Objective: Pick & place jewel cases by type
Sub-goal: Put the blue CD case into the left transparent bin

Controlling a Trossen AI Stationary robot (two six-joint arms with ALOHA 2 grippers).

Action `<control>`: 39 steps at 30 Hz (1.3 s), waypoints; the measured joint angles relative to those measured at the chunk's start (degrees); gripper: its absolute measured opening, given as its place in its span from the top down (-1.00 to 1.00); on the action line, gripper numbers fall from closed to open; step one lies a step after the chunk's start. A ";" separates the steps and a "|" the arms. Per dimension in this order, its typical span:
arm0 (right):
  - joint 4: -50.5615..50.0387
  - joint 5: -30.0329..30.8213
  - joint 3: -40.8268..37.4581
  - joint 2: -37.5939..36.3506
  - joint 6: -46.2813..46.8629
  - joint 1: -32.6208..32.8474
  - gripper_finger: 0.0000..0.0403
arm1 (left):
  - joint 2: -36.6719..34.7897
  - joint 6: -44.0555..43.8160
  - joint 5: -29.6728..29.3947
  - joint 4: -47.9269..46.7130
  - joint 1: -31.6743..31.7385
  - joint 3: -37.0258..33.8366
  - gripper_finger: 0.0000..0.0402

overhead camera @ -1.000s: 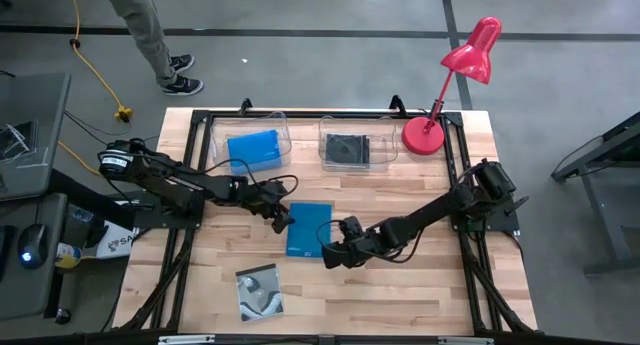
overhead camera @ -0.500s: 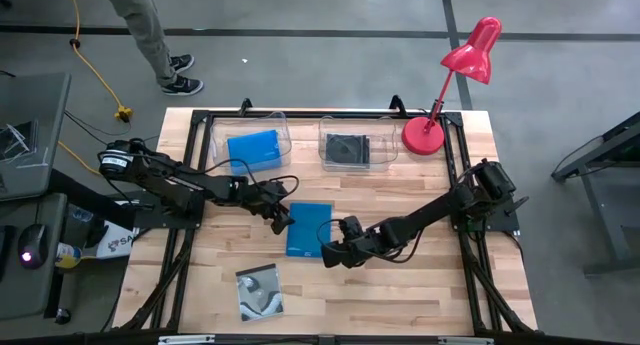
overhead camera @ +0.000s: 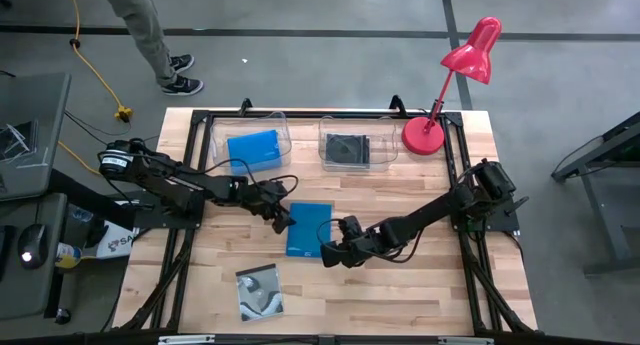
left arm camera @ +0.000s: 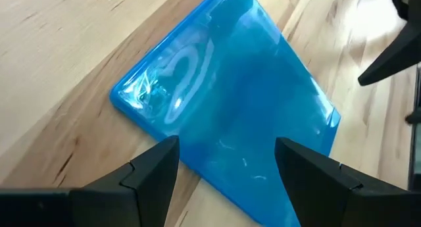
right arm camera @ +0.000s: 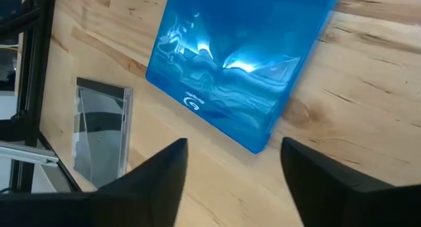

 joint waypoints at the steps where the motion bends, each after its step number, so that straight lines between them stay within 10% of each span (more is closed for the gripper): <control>1: 0.00 -0.12 0.00 0.00 0.00 0.00 -0.16 | 0.00 -0.85 0.01 -0.06 0.01 0.00 -0.24; 9: -0.54 0.18 0.00 0.00 0.17 -0.05 -0.50 | 0.00 -11.59 0.28 -4.15 0.04 0.00 -0.24; 39: -2.83 3.46 0.00 0.00 9.07 -0.22 -0.50 | 3.71 -17.88 0.10 1.10 4.84 0.11 -0.24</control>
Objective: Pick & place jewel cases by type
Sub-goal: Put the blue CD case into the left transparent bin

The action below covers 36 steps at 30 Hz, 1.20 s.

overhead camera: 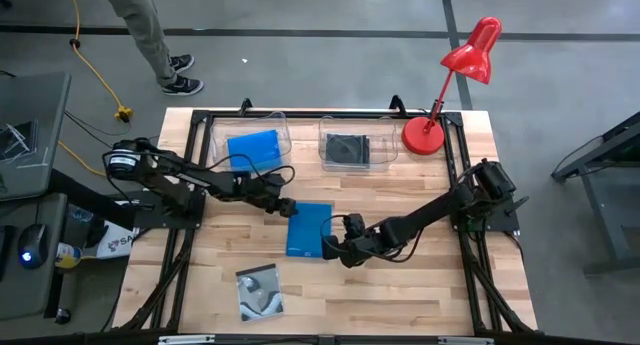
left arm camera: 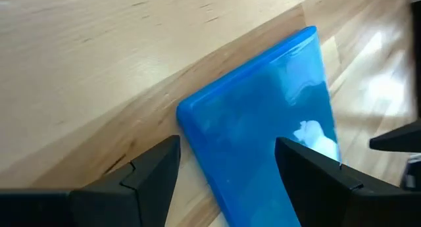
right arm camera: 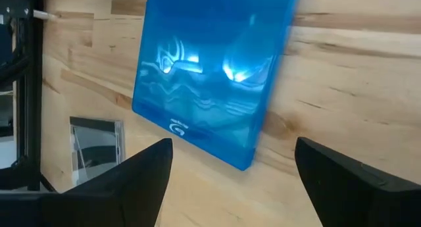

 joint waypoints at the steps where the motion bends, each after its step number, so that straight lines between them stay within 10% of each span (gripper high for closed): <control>1: -0.12 -0.16 0.00 0.00 0.00 -0.09 -0.50 | 0.70 -0.31 0.65 1.08 0.00 -0.02 -0.24; 36: 6.28 -2.12 0.07 6.29 3.98 -0.34 -0.50 | 3.01 0.53 1.11 1.89 0.00 -0.04 -0.24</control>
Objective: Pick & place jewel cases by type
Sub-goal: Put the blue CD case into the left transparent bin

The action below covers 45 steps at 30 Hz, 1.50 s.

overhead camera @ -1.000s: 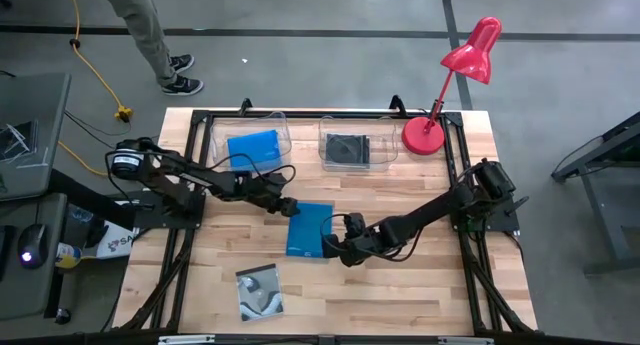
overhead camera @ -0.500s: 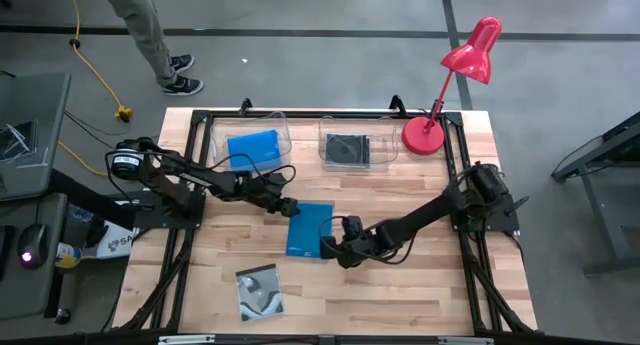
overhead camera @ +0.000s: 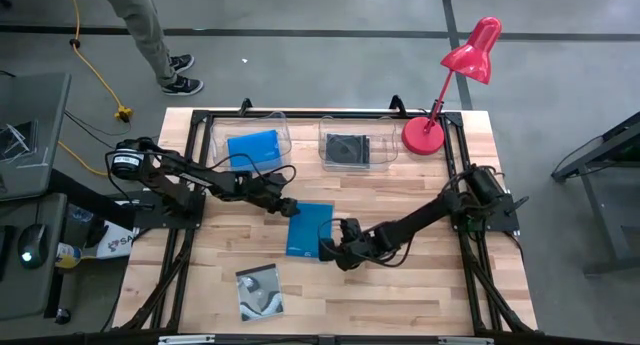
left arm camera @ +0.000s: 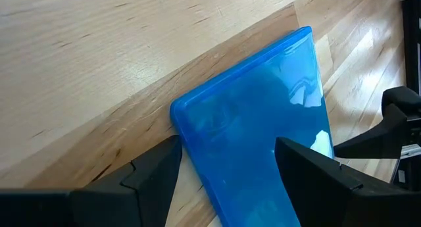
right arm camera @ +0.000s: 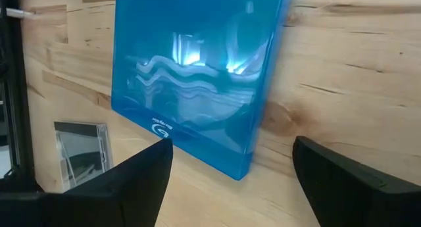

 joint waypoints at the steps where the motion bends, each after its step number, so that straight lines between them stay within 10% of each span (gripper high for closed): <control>1: 0.15 -0.19 0.00 0.00 0.00 -0.15 -0.50 | 0.00 0.04 0.00 0.00 0.00 0.00 -0.24; 45: 28.65 5.29 -0.17 5.79 -10.66 -3.83 -0.50 | 0.09 1.29 -1.71 3.17 -2.32 -0.02 -0.24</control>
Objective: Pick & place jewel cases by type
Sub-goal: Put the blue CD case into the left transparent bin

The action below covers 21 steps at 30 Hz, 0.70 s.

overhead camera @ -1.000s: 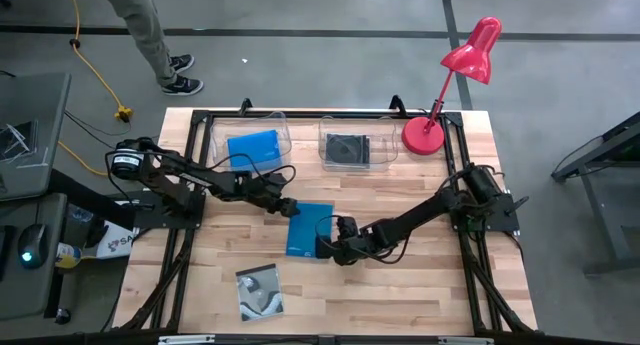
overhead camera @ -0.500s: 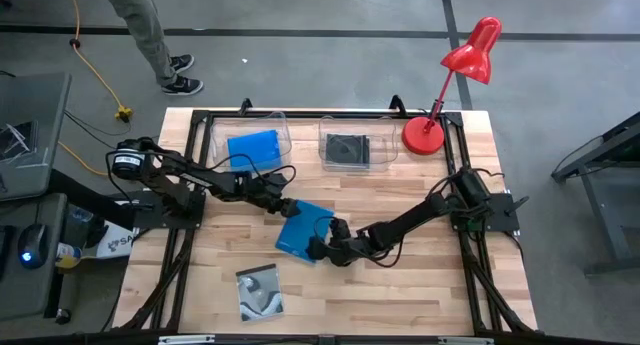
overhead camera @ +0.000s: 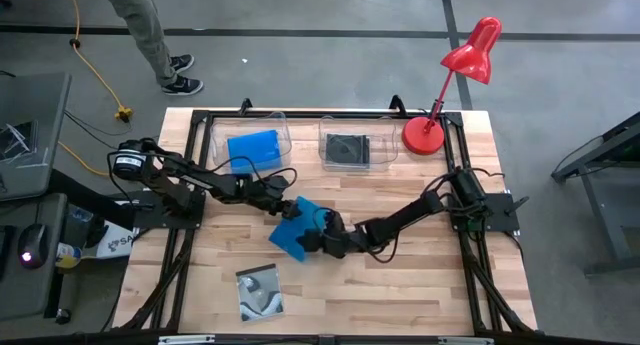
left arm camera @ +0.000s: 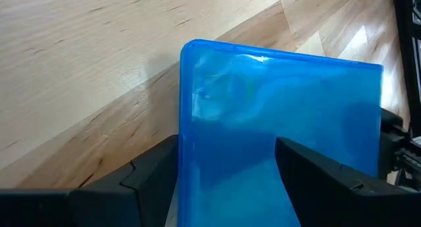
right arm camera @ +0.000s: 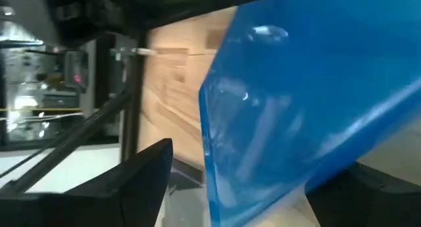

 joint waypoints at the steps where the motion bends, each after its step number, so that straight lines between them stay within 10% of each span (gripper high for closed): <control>1: 0.82 -0.17 0.00 -0.03 -0.54 -0.13 -0.50 | 0.00 -0.02 0.09 0.04 0.00 0.00 -0.24; 21: 0.67 -5.31 0.04 -0.28 -0.31 -2.34 -0.23 | 0.13 -0.26 0.86 2.25 -0.09 -0.11 -0.24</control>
